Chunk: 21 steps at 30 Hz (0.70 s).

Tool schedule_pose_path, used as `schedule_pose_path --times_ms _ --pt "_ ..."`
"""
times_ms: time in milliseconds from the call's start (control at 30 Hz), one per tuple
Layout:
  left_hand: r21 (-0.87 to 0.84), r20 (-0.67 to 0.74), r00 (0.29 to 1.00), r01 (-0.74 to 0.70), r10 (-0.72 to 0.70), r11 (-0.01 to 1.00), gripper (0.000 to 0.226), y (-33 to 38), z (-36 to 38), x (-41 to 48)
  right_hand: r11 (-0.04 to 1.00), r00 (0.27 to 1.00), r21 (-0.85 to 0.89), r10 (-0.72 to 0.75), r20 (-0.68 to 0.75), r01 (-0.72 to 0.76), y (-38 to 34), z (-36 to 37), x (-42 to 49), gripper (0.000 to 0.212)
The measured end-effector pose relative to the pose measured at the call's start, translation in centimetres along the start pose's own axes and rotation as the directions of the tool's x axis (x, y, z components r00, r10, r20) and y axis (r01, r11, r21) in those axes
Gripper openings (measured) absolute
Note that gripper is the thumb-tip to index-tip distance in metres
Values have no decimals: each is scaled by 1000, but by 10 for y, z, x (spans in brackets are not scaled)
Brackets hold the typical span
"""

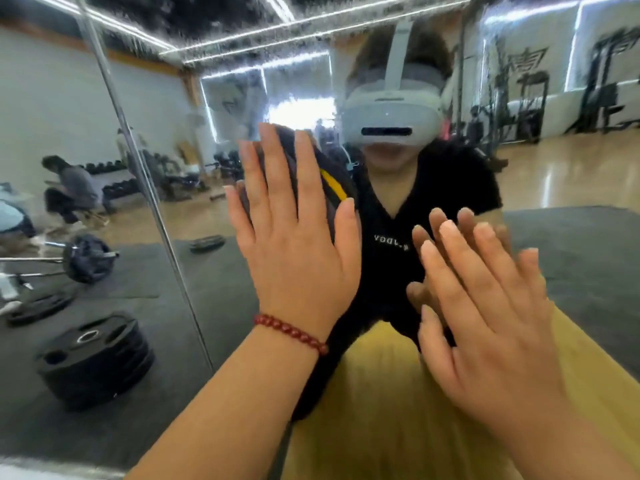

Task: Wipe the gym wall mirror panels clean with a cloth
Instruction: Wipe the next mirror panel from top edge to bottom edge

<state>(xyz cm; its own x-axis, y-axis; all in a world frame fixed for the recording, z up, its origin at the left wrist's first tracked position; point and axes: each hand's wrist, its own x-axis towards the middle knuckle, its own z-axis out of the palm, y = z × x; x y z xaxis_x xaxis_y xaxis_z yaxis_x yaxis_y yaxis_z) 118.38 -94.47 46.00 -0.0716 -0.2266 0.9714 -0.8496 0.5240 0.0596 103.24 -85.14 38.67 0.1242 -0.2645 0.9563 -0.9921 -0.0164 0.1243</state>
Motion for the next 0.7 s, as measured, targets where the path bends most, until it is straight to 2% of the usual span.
schedule_pose_path --times_ms 33,100,167,200,267,367,433,500,567,633,667,700 --pt "14 11 999 -37 36 999 63 4 0 0 1000 1000 -16 7 -27 -7 7 -2 12 66" --pt "50 103 963 -255 249 966 62 8 -1 -12 999 998 -29 26 -60 -28 17 -7 33 62" --pt "68 188 867 -481 462 874 61 1 -5 -19 999 998 -28 32 -58 -34 23 -9 46 60" --pt "72 207 831 -539 516 839 61 -5 -8 -14 999 998 -35 31 -52 -33 24 -9 49 60" --pt "95 180 831 -547 526 832 60 -11 -12 9 998 999 -55 17 -43 -20 26 -8 50 61" --pt "76 62 946 -322 318 944 63 -2 -16 53 997 997 -80 -14 -73 8 30 -11 51 60" --pt "62 48 968 -249 246 967 64 11 -17 62 993 993 -117 -33 -112 20 38 -15 59 58" --pt "85 94 924 -379 372 921 65 19 -14 50 990 990 -139 -47 -134 28 49 -19 70 57" --pt "104 156 820 -567 550 817 68 15 -14 39 987 989 -153 -74 -131 53 59 -22 80 56" --pt "121 164 756 -653 634 748 69 3 -18 52 986 989 -152 -91 -114 73 64 -22 83 57" --pt "131 140 773 -634 619 762 68 -2 -20 66 986 990 -149 -91 -110 75 65 -21 84 58" --pt "130 110 819 -573 563 809 68 -5 -22 81 986 990 -148 -91 -109 75 65 -20 83 58"
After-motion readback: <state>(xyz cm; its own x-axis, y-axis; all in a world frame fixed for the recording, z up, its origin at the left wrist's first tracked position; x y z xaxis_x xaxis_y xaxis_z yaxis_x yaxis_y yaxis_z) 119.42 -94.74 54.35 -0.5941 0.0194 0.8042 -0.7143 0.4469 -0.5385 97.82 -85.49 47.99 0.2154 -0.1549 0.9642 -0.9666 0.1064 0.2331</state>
